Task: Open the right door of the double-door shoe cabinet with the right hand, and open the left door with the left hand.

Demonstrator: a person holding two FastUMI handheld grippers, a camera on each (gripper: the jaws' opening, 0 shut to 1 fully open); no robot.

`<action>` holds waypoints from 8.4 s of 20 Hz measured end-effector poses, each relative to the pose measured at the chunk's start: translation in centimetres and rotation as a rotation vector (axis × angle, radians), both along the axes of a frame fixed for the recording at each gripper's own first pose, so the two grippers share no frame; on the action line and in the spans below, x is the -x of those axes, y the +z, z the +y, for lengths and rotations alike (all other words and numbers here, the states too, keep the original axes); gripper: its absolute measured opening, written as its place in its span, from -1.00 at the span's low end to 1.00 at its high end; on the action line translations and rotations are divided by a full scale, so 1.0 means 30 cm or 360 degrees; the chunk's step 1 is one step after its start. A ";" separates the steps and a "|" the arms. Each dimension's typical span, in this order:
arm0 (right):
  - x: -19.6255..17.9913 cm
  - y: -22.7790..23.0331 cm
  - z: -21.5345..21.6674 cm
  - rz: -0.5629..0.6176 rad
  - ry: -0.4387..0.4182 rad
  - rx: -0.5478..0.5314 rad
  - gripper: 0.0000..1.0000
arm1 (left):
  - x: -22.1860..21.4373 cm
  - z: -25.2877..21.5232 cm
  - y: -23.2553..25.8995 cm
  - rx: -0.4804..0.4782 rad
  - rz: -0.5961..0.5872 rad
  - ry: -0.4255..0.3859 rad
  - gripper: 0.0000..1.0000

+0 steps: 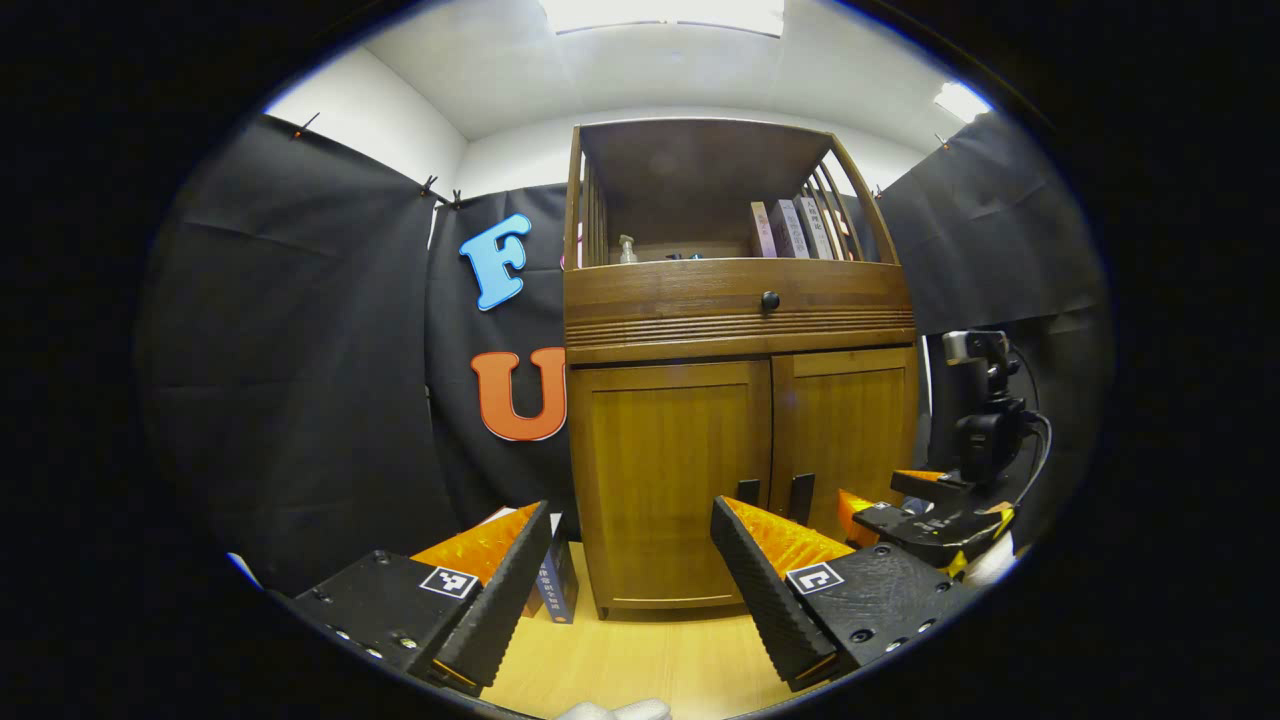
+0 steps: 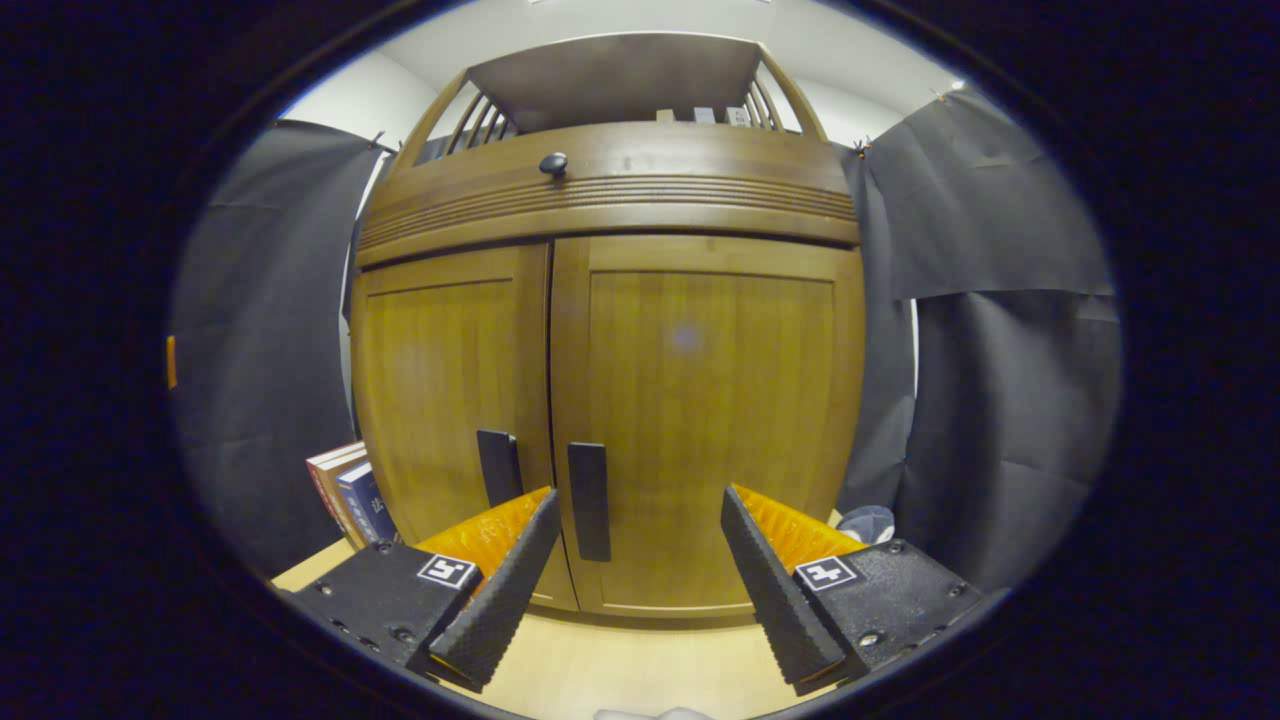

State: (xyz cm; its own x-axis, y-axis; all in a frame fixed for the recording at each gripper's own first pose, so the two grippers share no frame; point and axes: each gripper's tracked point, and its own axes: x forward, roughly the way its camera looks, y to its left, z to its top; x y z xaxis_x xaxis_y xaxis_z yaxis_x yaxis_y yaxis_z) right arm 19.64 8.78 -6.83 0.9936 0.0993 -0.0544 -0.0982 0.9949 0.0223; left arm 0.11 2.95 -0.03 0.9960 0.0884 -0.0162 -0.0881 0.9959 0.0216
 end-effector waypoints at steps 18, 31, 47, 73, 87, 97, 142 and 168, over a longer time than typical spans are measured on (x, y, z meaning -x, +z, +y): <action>-0.321 -0.165 0.181 0.0215 -0.0004 -0.0017 0.08 | 0.059 0.236 -0.007 -0.0018 0.0071 0.0227 0.93; -0.236 -0.182 0.143 0.0292 0.0101 -0.0016 -0.45 | 0.114 0.218 -0.020 0.0024 0.0057 0.0172 0.92; 0.151 -0.215 -0.093 0.0299 0.0073 -0.0029 -0.46 | 0.246 0.045 -0.088 0.0060 0.0101 -0.0032 0.92; 0.355 -0.239 -0.666 0.0320 0.0323 -0.0099 -0.90 | 0.265 -0.830 0.041 0.0001 0.0115 -0.0164 0.92; 0.335 -0.251 -0.882 0.0346 0.0445 -0.0132 -0.91 | 0.355 -1.026 0.060 -0.0006 0.0120 -0.0023 0.92; 0.324 -0.243 -0.921 0.0344 0.0584 -0.0139 -0.91 | 0.381 -1.069 0.057 0.0007 0.0118 -0.0006 0.92; 0.687 0.144 -0.394 0.0134 -0.0265 -0.0033 0.99 | -0.672 -0.356 -0.333 0.0110 0.0048 -0.0252 0.92; 0.783 0.053 -0.406 0.0275 -0.0283 0.0008 0.98 | -0.840 -0.480 -0.472 0.0082 0.0105 -0.0365 -0.52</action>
State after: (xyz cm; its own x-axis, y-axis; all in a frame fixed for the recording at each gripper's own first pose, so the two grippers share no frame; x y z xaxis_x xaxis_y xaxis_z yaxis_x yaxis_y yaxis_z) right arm -3.85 -3.38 -5.23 0.9713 -0.0769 -0.2253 0.0832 0.9964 0.0185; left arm 25.30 -11.45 -14.18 0.9865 -0.1423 -0.0805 0.1402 0.9896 -0.0314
